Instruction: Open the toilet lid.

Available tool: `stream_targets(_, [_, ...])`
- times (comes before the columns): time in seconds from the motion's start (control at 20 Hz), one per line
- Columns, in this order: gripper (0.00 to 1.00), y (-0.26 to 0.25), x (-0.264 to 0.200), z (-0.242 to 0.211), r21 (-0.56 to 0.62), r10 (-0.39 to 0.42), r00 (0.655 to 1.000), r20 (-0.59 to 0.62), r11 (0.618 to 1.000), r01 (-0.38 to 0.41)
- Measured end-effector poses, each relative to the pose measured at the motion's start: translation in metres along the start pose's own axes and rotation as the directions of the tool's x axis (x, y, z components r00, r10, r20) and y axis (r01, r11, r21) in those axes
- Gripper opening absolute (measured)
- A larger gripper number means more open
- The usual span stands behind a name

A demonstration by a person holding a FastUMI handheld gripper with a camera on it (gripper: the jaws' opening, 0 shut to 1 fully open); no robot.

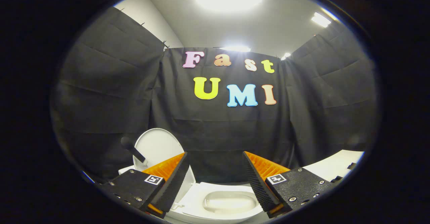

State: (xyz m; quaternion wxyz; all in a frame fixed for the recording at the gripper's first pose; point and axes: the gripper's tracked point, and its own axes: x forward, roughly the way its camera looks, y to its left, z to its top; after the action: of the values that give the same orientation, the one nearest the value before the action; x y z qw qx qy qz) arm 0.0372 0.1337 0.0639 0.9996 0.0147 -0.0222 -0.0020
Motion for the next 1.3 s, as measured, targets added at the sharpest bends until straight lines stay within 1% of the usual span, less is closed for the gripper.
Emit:
stream_targets(0.1, [0.96,-0.011,-0.004,-0.013,-0.014,-0.025,1.000,-0.017,1.000,0.025])
stream_targets(0.3, [0.96,-0.032,-0.017,-0.039,-0.062,-0.052,0.998,-0.047,0.997,0.049])
stream_targets(0.6, [0.96,-0.051,-0.032,-0.071,-0.078,-0.081,0.994,-0.071,0.994,0.075])
stream_targets(0.75, [0.96,-0.049,-0.035,-0.082,-0.066,-0.080,0.993,-0.087,0.995,0.075])
stream_targets(1.05, [0.95,-0.051,-0.041,-0.091,-0.078,-0.082,0.992,-0.095,0.994,0.075])
stream_targets(1.3, [0.95,-0.063,-0.045,-0.098,-0.040,-0.106,0.988,-0.108,0.994,0.103])
